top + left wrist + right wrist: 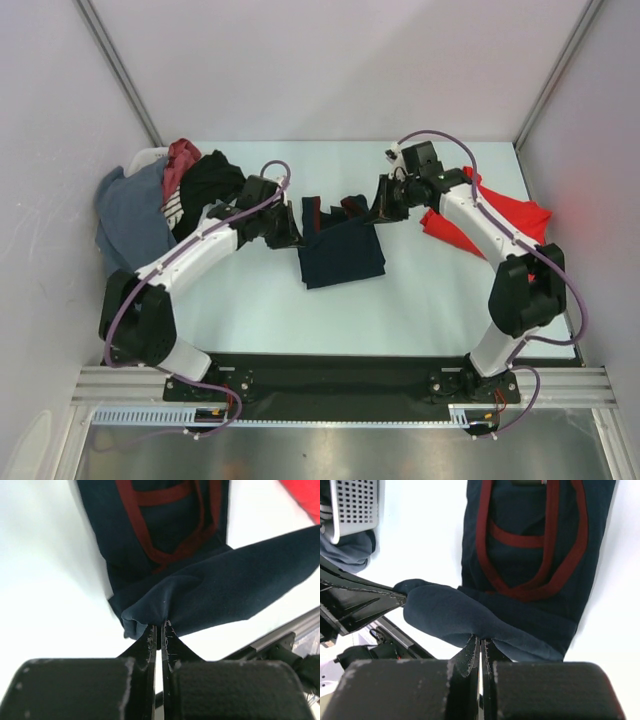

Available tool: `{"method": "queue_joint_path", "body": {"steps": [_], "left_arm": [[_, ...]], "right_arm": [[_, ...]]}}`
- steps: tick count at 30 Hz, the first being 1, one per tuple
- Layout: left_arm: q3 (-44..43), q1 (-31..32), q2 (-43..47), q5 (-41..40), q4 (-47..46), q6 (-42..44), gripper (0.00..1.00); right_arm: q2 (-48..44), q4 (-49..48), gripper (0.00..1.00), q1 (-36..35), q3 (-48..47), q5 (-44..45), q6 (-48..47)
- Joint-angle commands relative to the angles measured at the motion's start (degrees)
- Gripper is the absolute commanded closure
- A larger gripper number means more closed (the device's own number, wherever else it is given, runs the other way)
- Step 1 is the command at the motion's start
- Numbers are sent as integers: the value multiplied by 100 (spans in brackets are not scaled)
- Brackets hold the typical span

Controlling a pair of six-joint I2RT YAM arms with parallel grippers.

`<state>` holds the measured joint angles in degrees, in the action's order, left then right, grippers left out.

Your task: Fold and stack the tank tops

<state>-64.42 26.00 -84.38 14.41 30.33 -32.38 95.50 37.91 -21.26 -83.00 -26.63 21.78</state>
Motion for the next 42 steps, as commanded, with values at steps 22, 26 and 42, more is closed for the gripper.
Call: {"method": "queue_joint_path", "body": {"steps": [22,26,42], "left_arm": [[-2143,-780,-1915,167,-176,259,100],[-2522,-824,-2337,184,-343,206,100],[-3420,-1246,-3649,44,-861,12,12]], "right_arm": [[2859,296,100,605,-3510,-404,-60],[3491,453,100,666,-4249,-492,-25],[3644,-1250,26,1009,-3602,-440,494]]}}
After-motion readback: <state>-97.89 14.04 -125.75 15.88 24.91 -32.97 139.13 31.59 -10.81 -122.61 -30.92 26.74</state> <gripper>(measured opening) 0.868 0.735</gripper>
